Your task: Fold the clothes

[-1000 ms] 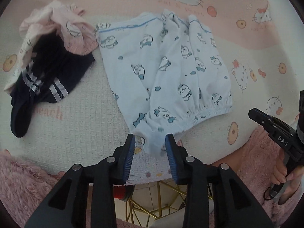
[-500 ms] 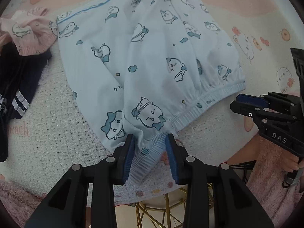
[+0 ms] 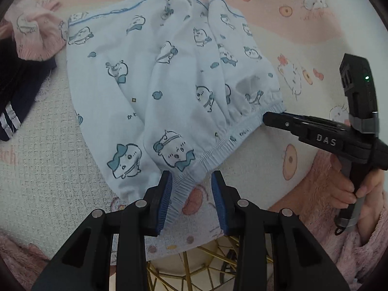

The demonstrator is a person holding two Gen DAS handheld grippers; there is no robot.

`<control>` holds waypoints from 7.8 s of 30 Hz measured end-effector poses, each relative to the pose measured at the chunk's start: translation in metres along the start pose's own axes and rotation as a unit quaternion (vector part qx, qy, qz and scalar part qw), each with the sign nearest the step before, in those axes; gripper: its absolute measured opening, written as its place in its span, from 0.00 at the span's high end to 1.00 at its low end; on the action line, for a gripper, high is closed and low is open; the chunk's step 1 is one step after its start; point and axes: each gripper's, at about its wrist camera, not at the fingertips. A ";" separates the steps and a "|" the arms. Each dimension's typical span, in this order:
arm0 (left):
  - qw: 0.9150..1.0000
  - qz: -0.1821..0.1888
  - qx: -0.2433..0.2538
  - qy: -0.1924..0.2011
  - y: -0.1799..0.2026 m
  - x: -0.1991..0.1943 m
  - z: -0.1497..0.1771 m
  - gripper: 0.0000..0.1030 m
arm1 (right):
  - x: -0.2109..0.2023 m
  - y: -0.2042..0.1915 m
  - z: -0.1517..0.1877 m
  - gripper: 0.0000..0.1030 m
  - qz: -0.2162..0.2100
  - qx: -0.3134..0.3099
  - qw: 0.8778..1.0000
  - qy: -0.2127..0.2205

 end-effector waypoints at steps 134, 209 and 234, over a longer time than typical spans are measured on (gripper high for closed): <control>0.937 0.202 -0.283 0.020 -0.050 0.013 0.093 0.55 | -0.007 0.072 0.037 0.82 -0.039 0.138 0.990 -0.017; 0.969 0.093 -0.227 0.022 -0.041 0.016 0.117 0.68 | 0.008 0.072 0.064 0.80 -0.126 0.173 0.976 -0.022; 0.923 0.244 0.008 0.299 0.039 -0.284 0.129 0.90 | -0.265 0.006 0.073 0.93 -0.246 0.067 0.922 0.290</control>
Point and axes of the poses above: each gripper's, at about its wrist camera, not at the fingertips, and x roughly the way its jaws point, y to its right, z to its underside, and after that the axes turned 3 degrees about -y, right-handed
